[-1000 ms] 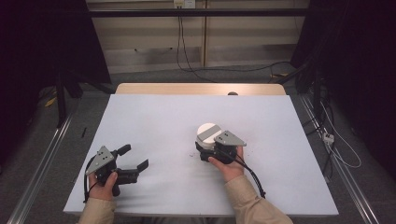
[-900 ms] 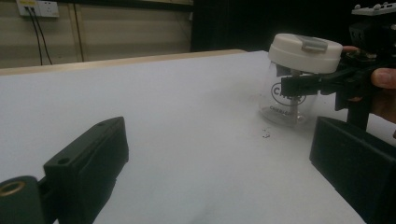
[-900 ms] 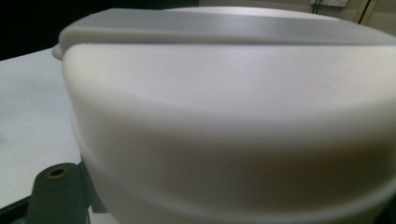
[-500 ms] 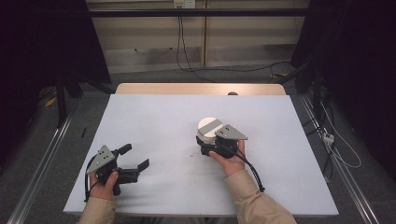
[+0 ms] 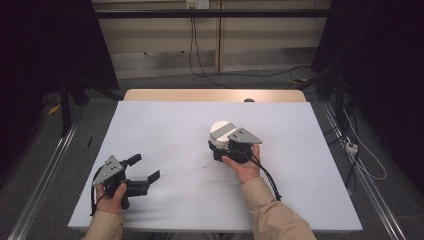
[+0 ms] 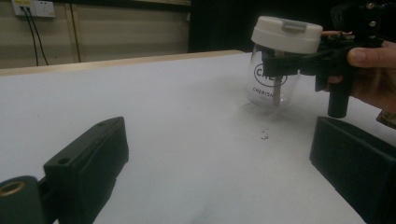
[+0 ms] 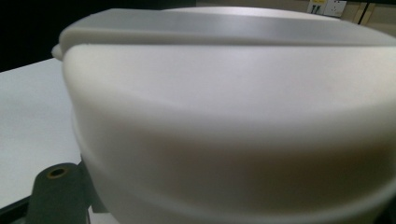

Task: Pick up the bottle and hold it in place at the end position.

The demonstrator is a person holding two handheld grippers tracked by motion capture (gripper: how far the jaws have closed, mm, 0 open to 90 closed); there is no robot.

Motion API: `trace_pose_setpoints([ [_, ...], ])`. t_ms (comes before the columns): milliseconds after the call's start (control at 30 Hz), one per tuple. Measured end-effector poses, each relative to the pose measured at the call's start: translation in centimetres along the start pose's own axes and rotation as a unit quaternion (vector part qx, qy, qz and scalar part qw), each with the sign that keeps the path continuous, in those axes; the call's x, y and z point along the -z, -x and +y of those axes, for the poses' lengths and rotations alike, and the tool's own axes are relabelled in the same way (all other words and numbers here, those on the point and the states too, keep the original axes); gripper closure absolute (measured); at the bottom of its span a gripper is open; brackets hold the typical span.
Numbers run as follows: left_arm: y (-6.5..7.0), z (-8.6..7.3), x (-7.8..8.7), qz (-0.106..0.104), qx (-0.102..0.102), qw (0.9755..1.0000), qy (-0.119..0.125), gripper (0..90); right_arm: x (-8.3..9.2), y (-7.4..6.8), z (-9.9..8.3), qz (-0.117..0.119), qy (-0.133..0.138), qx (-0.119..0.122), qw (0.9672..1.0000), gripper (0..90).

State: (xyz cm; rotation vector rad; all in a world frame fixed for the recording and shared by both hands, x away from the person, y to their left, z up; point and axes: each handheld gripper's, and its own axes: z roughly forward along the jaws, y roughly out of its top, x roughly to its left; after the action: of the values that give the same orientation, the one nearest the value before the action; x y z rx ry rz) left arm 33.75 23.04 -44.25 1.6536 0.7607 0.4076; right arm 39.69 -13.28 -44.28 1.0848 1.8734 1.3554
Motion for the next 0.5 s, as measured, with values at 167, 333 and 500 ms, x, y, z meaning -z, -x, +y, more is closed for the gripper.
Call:
trace_pose_setpoints([
  [167,-0.1,0.0,-0.1,-0.002,0.0,1.0,0.001,4.2,-0.4,0.2,0.0,0.0,-0.003,0.001,1.0,18.3],
  [333,-0.1,0.0,-0.1,-0.002,0.001,1.0,0.0,4.2,-0.7,0.1,0.1,0.004,-0.004,0.003,1.0,18.3],
  [500,-0.2,0.0,-0.1,-0.001,0.0,1.0,0.001,4.2,-1.2,-0.1,0.5,0.007,-0.007,0.006,0.9999,18.3],
])
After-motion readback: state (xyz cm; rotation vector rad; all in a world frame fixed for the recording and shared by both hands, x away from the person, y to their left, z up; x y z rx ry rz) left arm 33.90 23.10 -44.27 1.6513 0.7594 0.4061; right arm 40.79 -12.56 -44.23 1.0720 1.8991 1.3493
